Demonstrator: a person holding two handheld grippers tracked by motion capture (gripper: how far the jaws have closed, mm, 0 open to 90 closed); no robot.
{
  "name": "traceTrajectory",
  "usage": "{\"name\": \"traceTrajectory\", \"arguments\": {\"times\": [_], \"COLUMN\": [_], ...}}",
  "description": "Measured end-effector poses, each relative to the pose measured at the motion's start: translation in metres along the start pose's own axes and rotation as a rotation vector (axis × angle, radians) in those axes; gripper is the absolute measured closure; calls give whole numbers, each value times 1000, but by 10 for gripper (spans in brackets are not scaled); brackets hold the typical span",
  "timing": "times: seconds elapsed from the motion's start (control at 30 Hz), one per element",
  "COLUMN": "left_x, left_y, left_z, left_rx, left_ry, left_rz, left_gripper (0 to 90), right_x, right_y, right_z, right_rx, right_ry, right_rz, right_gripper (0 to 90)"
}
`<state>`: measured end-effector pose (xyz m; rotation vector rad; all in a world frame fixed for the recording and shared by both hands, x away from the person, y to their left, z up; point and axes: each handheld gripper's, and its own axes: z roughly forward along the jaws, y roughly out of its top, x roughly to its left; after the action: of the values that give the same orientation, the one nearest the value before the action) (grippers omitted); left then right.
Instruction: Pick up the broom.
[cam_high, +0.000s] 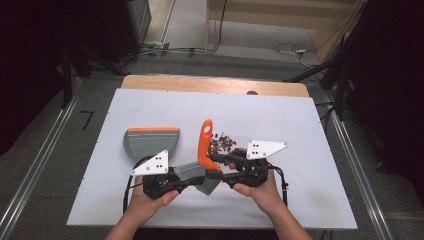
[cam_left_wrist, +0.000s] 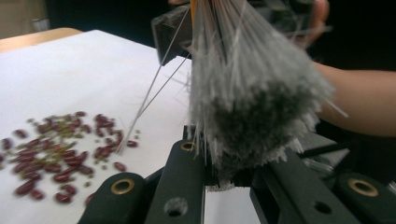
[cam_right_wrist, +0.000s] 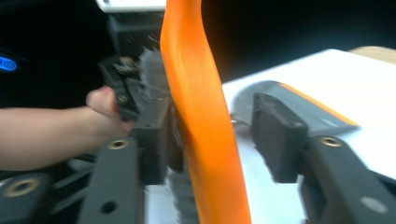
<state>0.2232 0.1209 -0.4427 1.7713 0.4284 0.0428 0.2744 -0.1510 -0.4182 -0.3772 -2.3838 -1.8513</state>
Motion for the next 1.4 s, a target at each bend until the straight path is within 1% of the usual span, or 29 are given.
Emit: {"name": "traceTrajectory", "arguments": {"times": [0.03, 0.07, 0.1, 0.13, 0.17, 0.37, 0.43, 0.5, 0.6, 0.63, 0.7, 0.73, 0.77, 0.8, 0.83, 0.87, 0.9, 0.93, 0.97, 1.0, 1.03, 1.13, 1.17, 1.2, 1.23, 1.27, 1.3, 1.33, 1.4], "left_x": [0, -1, -1, -1, -1, -2, -2, -1, 2, 2, 3, 3, 4, 4, 5, 6, 7, 8, 8, 10, 11, 15, 17, 18, 21, 21, 22, 23, 25], "left_y": [0, 0, 0, -1, -1, -1, -1, -1, -2, -2, -3, -3, -4, -4, -4, -5, -5, -6, -6, -7, -7, -9, -10, -11, -13, -13, -13, -14, -14], "left_z": [0, 2, 2, 3, 3, 5, 5, 5, 4, 3, 2, 2, 0, 0, -2, -3, -6, -11, -11, -14, -16, -25, -27, -29, -32, -32, -33, -35, -39], "left_rx": [0, 3, 3, 2, 2, 3, 4, 10, 5, 6, 6, 6, 11, 11, 13, 16, 17, 21, 21, 25, 26, 17, 12, 10, 10, 10, 9, 3, -12], "left_ry": [0, -20, -20, -38, -38, -77, -81, -78, -88, -85, -52, -52, -23, -23, -1, 10, 18, 61, 61, 82, 103, 163, 181, 198, 231, 231, 243, 252, 265], "left_rz": [0, 6, 6, 4, 4, 8, 7, 10, -10, -14, -23, -23, -29, -29, -31, -38, -40, -38, -38, -38, -42, -63, -73, -85, -94, -94, -97, -102, -105], "left_gripper": [855, 855, 854, 854, 855, 855, 854, 853, 847, 822, 772, 736, 701, 655, 604, 604, 548, 502, 448, 448, 353, 217, 167, 122, 93, 52, 52, 6, 0], "right_x": [-2, -3, -3, -4, -4, -6, -6, -6, -4, -1, 2, 3, 3, 3, 3, 3, 1, -1, -1, -2, -5, -8, -8, -9, -9, -9, -10, -13, -14], "right_y": [-1, -3, -3, -4, -4, -9, -10, -9, -8, -7, -6, -5, -4, -4, -4, -4, -3, -3, -3, -2, -2, -1, -1, -1, -1, -1, -2, -2, -3], "right_z": [0, 0, 0, 1, 1, 5, 6, 5, 6, 6, 6, 6, 6, 4, 3, 3, -1, -3, -3, -5, -9, -13, -13, -15, -16, -16, -16, -18, -20], "right_rx": [-13, -21, -22, -23, -23, -36, -31, -19, -14, -6, -4, -1, -3, -4, -7, -7, -10, -12, -12, -9, -4, 18, 18, 38, 45, 45, 53, 66, 69], "right_ry": [37, 66, 88, 108, 108, 212, 225, 209, 192, 163, 136, 116, 102, 83, 59, 59, 29, 13, 13, -7, -46, -127, -127, -192, -223, -223, -255, -299, -318], "right_rz": [11, 21, 25, 27, 27, 33, 30, 41, 41, 33, 27, 24, 24, 25, 23, 23, 32, 40, 40, 50, 52, 54, 54, 43, 47, 47, 43, 51, 55], "right_gripper": [504, 517, 531, 544, 544, 643, 676, 683, 686, 688, 690, 690, 690, 690, 690, 690, 690, 690, 690, 690, 690, 690, 690, 690, 689, 689, 690, 689, 690]}}
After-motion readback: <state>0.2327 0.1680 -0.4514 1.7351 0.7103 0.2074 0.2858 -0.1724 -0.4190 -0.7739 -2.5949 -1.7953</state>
